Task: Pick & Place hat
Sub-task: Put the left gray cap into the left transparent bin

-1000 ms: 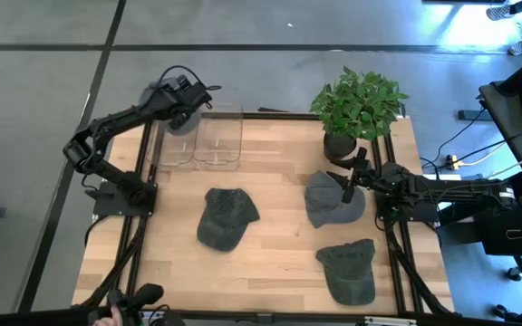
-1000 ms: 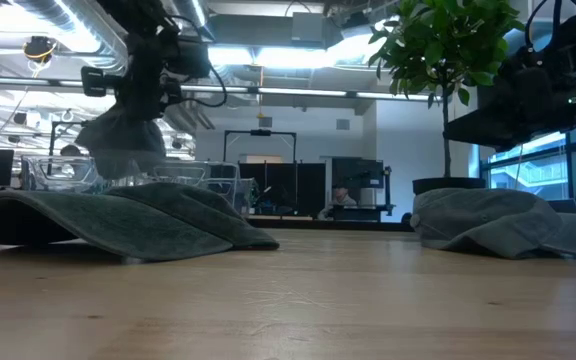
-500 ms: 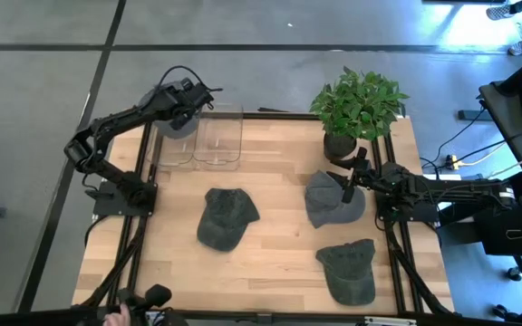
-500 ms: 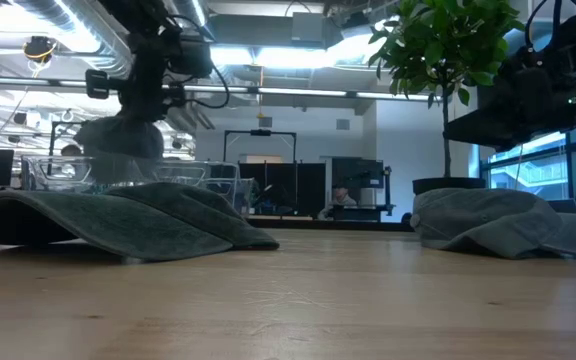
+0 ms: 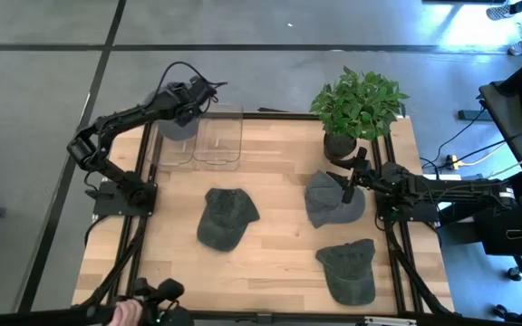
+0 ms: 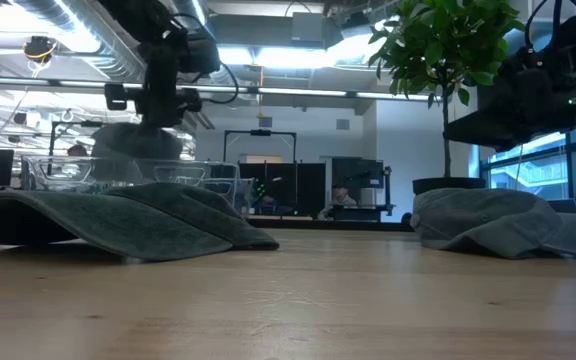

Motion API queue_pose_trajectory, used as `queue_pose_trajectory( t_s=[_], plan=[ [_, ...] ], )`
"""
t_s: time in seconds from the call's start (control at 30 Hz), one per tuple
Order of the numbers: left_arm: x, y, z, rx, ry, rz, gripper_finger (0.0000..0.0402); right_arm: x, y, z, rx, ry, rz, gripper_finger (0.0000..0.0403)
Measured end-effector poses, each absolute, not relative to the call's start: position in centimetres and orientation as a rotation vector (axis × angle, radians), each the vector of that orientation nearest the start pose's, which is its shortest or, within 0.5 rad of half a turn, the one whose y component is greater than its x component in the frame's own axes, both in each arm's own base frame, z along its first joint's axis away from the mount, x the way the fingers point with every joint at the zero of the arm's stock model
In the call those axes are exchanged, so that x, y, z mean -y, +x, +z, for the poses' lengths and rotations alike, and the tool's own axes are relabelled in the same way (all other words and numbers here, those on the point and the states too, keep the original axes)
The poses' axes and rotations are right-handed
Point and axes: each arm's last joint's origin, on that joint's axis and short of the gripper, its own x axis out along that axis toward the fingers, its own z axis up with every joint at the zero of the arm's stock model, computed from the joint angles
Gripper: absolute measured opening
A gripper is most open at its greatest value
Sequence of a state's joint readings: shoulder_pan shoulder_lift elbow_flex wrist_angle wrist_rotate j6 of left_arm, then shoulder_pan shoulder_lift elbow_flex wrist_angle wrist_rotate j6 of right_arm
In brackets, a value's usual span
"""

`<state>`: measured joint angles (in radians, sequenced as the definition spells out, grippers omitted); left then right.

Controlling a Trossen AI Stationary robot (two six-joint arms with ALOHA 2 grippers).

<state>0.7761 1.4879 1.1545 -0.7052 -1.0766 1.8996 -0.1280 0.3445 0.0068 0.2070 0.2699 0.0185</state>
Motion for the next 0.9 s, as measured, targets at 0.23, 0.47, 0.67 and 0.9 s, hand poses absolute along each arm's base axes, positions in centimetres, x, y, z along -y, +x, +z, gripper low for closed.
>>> queue_pose_trajectory(
  t_s=[0.23,0.47,0.67,0.9],
  plan=[
    [-22.15,19.12,27.10,-2.222,1.256,0.032,0.0041,2.26,11.54,15.52,-0.131,0.009,-0.399,0.0192],
    [-22.22,19.02,27.12,-2.211,1.212,0.120,0.0045,2.26,11.54,15.53,-0.131,0.011,-0.399,0.0192],
    [-22.26,18.98,27.12,-2.185,1.165,0.210,0.0066,2.26,11.54,15.54,-0.130,0.011,-0.399,0.0192],
    [-22.26,19.01,27.08,-2.141,1.112,0.301,0.0097,2.26,11.54,15.52,-0.131,0.011,-0.399,0.0192]
  ],
)
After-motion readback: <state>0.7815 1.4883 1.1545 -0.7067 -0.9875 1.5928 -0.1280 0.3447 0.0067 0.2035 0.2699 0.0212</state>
